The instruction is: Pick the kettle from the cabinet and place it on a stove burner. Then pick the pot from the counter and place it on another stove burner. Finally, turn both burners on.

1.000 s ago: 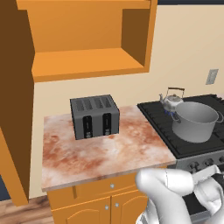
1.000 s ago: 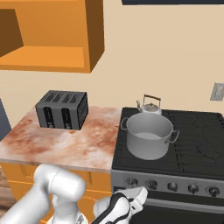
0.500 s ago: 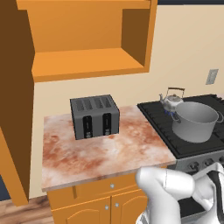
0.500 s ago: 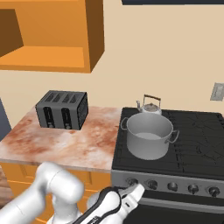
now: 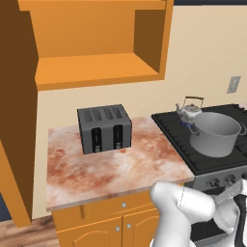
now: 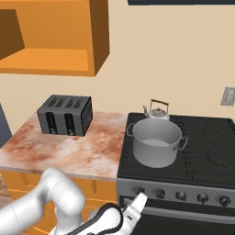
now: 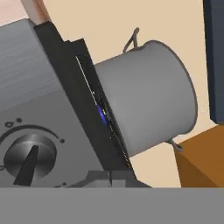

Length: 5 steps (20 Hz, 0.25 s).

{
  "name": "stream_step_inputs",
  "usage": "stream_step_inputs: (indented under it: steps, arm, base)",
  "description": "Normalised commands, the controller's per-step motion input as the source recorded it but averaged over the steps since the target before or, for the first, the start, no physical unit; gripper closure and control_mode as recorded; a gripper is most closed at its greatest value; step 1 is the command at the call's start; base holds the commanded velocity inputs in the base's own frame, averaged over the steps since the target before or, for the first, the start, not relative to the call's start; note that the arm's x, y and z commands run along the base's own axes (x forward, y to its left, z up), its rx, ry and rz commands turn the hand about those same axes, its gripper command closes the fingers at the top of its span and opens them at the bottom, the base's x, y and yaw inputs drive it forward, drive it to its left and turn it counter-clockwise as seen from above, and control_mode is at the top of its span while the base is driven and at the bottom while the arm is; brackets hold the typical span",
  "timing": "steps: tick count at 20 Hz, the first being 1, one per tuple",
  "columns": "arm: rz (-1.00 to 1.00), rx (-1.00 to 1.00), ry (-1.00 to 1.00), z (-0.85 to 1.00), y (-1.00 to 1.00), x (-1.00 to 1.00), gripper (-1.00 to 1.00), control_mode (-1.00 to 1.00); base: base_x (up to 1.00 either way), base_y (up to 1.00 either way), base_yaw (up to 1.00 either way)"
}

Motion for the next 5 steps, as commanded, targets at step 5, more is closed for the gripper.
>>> stream_step_inputs:
  steps: [5]
  arm:
    - [0.00, -0.17, 0.00, 0.28, 0.08, -0.37, -1.00, -1.00]
  base:
    - [0.00, 0.00, 0.00]
